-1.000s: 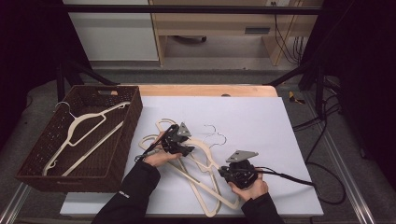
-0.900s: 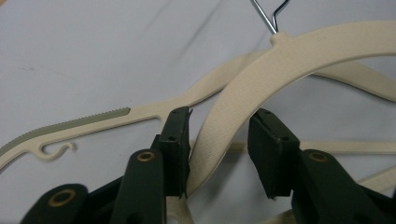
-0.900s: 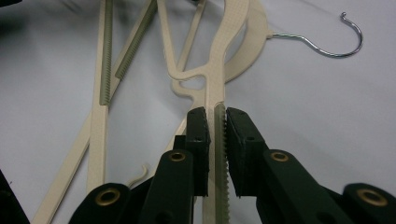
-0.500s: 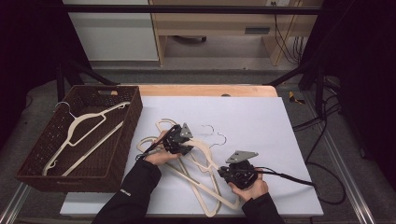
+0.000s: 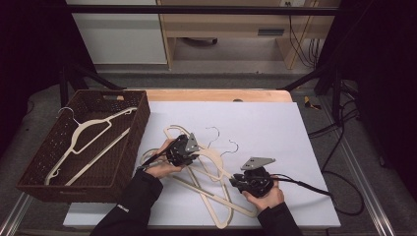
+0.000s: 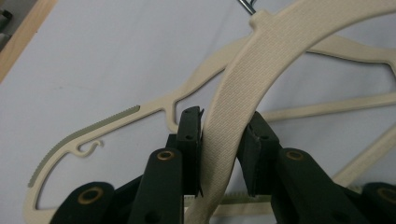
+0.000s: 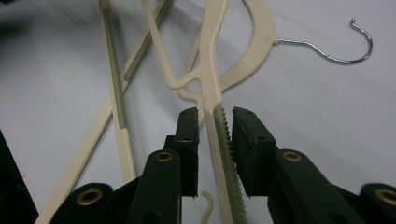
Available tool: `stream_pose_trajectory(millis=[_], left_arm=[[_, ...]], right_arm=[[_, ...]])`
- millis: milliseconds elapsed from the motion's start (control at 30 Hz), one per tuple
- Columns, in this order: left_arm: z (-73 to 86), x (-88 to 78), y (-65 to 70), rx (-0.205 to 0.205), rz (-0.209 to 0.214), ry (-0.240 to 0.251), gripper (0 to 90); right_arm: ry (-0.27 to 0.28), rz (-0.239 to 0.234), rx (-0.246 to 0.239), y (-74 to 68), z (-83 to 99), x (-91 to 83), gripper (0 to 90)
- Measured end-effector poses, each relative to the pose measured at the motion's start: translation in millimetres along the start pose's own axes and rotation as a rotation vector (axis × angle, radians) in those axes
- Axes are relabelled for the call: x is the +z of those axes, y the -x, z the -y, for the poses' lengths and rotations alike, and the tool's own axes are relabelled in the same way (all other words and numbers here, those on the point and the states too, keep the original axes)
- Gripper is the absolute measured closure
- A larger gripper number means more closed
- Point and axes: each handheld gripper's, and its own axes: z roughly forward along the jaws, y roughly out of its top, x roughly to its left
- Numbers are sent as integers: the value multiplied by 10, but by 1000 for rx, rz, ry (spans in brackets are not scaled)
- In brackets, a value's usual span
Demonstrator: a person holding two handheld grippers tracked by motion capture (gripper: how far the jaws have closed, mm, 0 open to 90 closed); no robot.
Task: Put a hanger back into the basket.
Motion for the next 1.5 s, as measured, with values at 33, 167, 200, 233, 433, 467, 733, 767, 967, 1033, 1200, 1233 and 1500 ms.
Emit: stream_pose_trajectory(millis=[33, 167, 200, 233, 433, 467, 733, 767, 967, 1033, 1200, 1233, 1500], left_arm=[[2, -23, 15, 10, -2, 2, 720], [6, -101, 80, 41, -19, 17, 731], [5, -117, 96, 45, -22, 21, 732], [4, -136, 111, 48, -23, 23, 733], [-2, -219, 187, 55, -24, 37, 737], [-1, -229, 200, 57, -23, 37, 737], [10, -284, 258, 48, -26, 42, 738], [11, -300, 270, 40, -23, 52, 738], [13, -463, 251, 1, 22, 63, 659], [19, -563, 240, -36, 61, 88, 600], [12, -842, 202, -92, 128, 176, 536], [4, -892, 203, -96, 136, 189, 536], [-66, -1010, 273, -22, 156, 163, 651]], right_arm=[[5, -4, 12, 0, -5, -3, 676], [51, -54, 19, 25, -48, 9, 530], [63, -70, 22, 43, -69, 15, 490], [87, -74, 27, 62, -95, 27, 467], [160, -127, 63, 177, -331, 99, 423], [159, -137, 67, 180, -374, 129, 430], [64, -258, 51, 160, -547, 349, 682], [50, -270, 43, 158, -554, 371, 733], [33, -353, 43, 168, -577, 335, 820], [53, -387, 27, 163, -590, 271, 838], [79, -398, -66, 91, -659, 73, 864], [74, -392, -82, 69, -675, 47, 865], [56, -439, -177, -46, -729, -29, 865]])
